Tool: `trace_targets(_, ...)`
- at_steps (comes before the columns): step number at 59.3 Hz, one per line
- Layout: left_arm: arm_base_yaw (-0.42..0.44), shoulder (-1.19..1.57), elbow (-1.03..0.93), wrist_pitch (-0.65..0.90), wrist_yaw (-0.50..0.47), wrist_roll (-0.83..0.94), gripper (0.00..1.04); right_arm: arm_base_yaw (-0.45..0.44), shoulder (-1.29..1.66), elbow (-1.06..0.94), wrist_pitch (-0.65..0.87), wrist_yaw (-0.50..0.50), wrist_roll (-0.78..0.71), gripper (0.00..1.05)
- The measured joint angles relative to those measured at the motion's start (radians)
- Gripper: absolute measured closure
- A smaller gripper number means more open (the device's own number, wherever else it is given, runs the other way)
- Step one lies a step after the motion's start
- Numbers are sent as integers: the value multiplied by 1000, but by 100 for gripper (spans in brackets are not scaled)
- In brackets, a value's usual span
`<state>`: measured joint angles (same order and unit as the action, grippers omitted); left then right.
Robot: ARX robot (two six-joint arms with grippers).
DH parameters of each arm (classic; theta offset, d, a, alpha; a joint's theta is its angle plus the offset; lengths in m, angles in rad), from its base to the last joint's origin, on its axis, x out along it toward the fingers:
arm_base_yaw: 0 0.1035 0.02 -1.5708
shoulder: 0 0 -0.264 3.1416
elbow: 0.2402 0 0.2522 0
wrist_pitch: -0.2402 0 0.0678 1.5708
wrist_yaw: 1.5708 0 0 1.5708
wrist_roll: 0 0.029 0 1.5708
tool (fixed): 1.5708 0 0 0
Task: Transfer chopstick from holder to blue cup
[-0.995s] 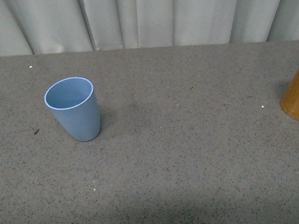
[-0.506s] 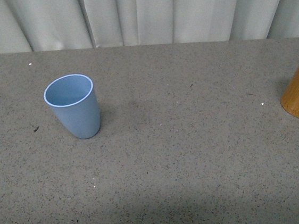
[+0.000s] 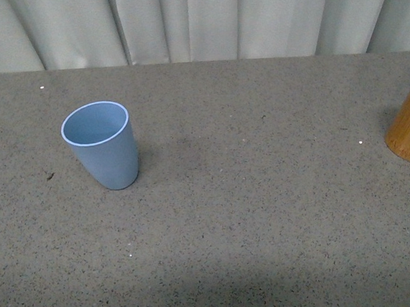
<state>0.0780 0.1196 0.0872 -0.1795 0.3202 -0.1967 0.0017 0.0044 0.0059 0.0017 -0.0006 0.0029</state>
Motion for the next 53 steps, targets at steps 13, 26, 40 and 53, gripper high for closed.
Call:
trace_targets(13, -101, 319, 48, 112, 34, -355, 7, -1, 0, 0, 0, 0, 0, 9)
trace_targets(26, -193, 843, 196, 262, -143, -417, 7, -1, 0, 0, 0, -1, 0, 9)
trace_targets(40, -227, 1138, 307, 358, -182, -423, 7, -1, 0, 0, 0, -1, 0, 9)
trace_targets(53, -237, 1318, 393, 377, -214, -402, 7, -1, 0, 0, 0, -1, 0, 9)
